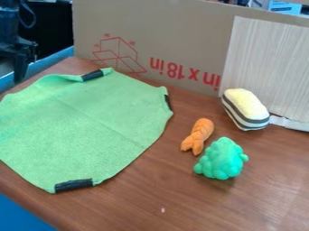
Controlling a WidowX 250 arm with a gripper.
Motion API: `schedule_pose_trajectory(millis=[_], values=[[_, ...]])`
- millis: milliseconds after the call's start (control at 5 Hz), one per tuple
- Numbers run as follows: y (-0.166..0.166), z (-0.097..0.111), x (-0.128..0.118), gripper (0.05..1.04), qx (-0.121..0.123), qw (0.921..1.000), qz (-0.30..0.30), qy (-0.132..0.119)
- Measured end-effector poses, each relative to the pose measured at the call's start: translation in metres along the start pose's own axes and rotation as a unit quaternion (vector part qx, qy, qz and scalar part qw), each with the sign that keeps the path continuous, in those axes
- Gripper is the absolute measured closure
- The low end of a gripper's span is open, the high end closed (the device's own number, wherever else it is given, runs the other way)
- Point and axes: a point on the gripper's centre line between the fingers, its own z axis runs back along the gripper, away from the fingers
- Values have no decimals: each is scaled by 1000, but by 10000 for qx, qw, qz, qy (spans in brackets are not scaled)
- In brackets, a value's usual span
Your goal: Fold the cloth top left to bottom right
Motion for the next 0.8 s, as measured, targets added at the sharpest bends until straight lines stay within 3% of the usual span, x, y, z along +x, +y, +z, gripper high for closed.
schedule_pose_trajectory(millis=[200, 400, 600, 800], values=[[-5, -14, 0, 83, -5, 9998, -36, 182], [-24, -13, 12, 83, 28, 9998, -38, -177], [-47, -13, 25, 83, 44, 9968, -582, -549], [-54, -6, 38, 83, -141, 9898, -1057, -945]])
